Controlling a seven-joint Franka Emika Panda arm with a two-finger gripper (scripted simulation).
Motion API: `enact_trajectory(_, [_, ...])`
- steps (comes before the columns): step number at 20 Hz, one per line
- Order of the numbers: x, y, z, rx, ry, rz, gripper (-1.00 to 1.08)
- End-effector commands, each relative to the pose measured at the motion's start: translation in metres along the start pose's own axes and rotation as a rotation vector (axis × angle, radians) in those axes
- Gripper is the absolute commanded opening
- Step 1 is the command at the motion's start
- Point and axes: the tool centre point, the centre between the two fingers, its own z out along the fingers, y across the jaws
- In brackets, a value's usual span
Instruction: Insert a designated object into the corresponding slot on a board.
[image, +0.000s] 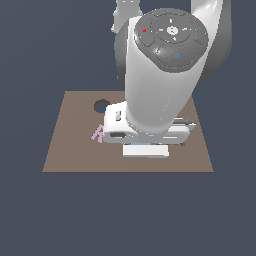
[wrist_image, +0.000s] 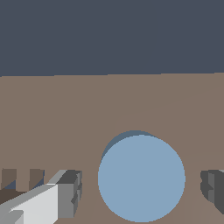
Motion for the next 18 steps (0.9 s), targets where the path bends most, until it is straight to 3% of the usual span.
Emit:
enact_trajectory(1, [0.000, 0.000, 0.000, 0.000, 0.000, 0.000, 1.00])
enact_trajectory(11, [0.000, 0.000, 0.020, 0.000, 0.001, 0.000, 1.00])
enact_trajectory(12, [0.000, 0.000, 0.020, 0.000, 0.001, 0.000, -1.00])
enact_trajectory(18, [0.000, 0.000, 0.020, 0.000, 0.001, 0.000, -1.00])
